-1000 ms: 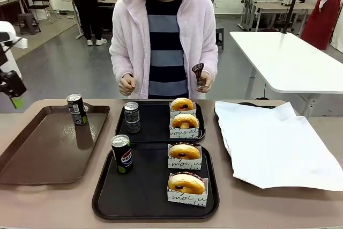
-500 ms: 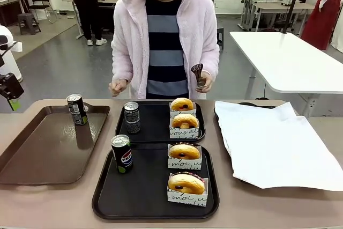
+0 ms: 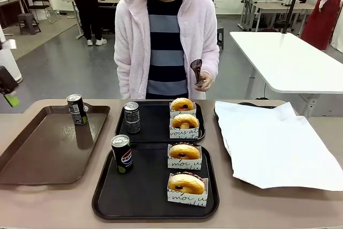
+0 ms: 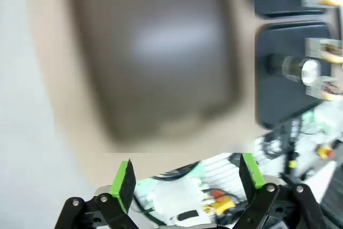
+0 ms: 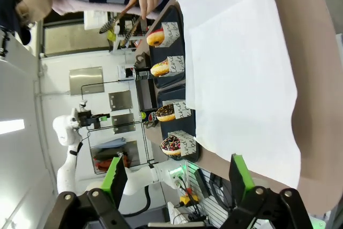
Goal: Set up donuts and drinks on trays.
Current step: Pick up one Pepsi coke from the Handle tray and place it on the Flat Tray without a Pepsi coke.
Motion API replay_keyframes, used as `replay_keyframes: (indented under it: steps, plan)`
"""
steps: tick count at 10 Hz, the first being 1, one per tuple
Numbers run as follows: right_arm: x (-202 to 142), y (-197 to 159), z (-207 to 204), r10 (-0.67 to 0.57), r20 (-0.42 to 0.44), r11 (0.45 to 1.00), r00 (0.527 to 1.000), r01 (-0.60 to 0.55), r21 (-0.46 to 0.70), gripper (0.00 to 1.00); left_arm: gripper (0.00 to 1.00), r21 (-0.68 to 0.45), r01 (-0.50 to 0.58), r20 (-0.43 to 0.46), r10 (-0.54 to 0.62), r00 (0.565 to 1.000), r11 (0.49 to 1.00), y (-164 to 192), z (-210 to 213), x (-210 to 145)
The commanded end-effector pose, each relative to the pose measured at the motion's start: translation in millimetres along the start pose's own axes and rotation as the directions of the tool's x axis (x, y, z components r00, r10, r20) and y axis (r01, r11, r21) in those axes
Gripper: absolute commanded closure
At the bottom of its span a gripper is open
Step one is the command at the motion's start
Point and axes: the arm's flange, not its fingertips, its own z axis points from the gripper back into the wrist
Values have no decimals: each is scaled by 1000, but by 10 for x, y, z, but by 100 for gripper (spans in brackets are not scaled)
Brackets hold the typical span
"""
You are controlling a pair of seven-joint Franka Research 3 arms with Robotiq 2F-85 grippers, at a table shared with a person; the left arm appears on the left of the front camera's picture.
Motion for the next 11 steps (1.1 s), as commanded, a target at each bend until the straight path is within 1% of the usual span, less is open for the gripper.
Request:
replay_keyframes:
  steps: [1, 2, 3, 4, 5, 6, 7, 8, 9, 10, 11]
  plan:
    - [1, -5, -12, 11, 5, 1000, 1000, -11, 18, 0, 0, -483, -19, -62, -13, 998, 876, 561, 296, 38]
    - [1, -5, -12, 11, 5, 1000, 1000, -11, 18, 0, 0, -626, 2, 3, 0, 1000, 780, 856, 342, 66]
    - [1, -5, -12, 11, 5, 1000, 1000, -11, 18, 0, 0, -732, 42, 85, 29, 996, 680, 1141, 318, -84]
    - [1, -5, -12, 11, 5, 1000, 1000, -11, 18, 0, 0, -771, 51, 153, 107, 982, 634, 1405, 283, -240]
    - [1, -5, -12, 11, 5, 1000, 1000, -11, 18, 0, 0, -793, 12, 158, 186, 970, 609, 1649, 248, -277]
    - [1, -5, -12, 11, 5, 1000, 1000, -11, 18, 0, 0, -802, -6, 172, 241, 955, 598, 1805, 121, -460]
    - [1, -5, -12, 11, 5, 1000, 1000, -11, 18, 0, 0, -801, -34, 150, 255, 955, 598, 1913, 33, -582]
    - [1, -5, -12, 11, 5, 1000, 1000, -11, 18, 0, 0, -808, -70, 89, 238, 967, 586, 2032, 23, -579]
    - [1, -5, -12, 11, 5, 1000, 1000, -11, 18, 0, 0, -818, -99, 51, 243, 969, 567, 2154, 9, -694]
    - [1, -5, -12, 11, 5, 1000, 1000, -11, 18, 0, 0, -817, -138, 13, 257, 966, 560, 2274, 59, -733]
    - [1, -5, -12, 11, 5, 1000, 1000, -11, 18, 0, 0, -812, -153, 9, 274, 962, 563, 2376, 112, -713]
